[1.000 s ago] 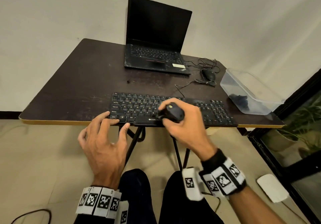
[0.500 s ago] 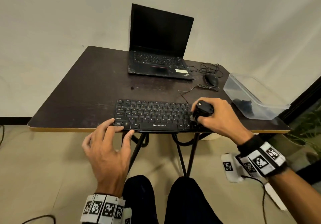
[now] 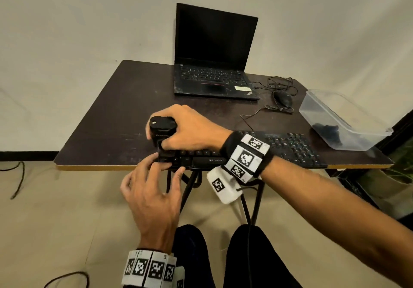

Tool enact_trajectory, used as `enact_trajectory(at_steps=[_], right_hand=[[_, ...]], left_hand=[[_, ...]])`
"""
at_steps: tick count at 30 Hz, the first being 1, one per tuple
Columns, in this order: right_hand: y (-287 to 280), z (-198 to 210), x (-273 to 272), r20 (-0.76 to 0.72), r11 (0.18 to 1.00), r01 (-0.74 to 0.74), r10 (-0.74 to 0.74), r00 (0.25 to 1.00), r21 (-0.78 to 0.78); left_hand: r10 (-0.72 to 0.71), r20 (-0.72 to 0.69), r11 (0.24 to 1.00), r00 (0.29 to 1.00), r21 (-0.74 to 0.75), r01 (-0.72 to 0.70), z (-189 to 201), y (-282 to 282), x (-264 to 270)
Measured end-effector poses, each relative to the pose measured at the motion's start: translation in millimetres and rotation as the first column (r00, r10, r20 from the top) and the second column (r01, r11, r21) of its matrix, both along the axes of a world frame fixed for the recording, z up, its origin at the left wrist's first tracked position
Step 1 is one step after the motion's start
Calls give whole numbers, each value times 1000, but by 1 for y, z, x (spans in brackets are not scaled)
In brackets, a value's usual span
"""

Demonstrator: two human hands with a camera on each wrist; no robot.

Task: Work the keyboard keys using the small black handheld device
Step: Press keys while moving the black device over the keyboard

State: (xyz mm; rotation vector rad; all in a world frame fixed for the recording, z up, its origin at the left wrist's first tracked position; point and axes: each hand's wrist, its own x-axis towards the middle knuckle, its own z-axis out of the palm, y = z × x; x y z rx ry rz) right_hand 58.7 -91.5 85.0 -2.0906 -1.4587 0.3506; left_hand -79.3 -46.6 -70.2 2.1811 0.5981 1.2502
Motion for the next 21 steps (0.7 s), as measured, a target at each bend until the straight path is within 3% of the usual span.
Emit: enact_trajectory(at_steps=[10,13,16,21], right_hand=[[-149,2,84,99,921,364,-353,931,-139],[-153,0,77,143,937,344,-333,932,-58],[-137,8,74,31,951,306,-307,951,34],[-119,17,81,-89,952,305,-304,948,-10]], left_hand=[[2,40,1000,999,-19,-1,3,-5,3],[-6,47,1000,999,-24,7,3,-8,4],[0,48,1000,999,-26,1,3,-7,5],[-3,43,999,999,-32,4,3,-6,4]])
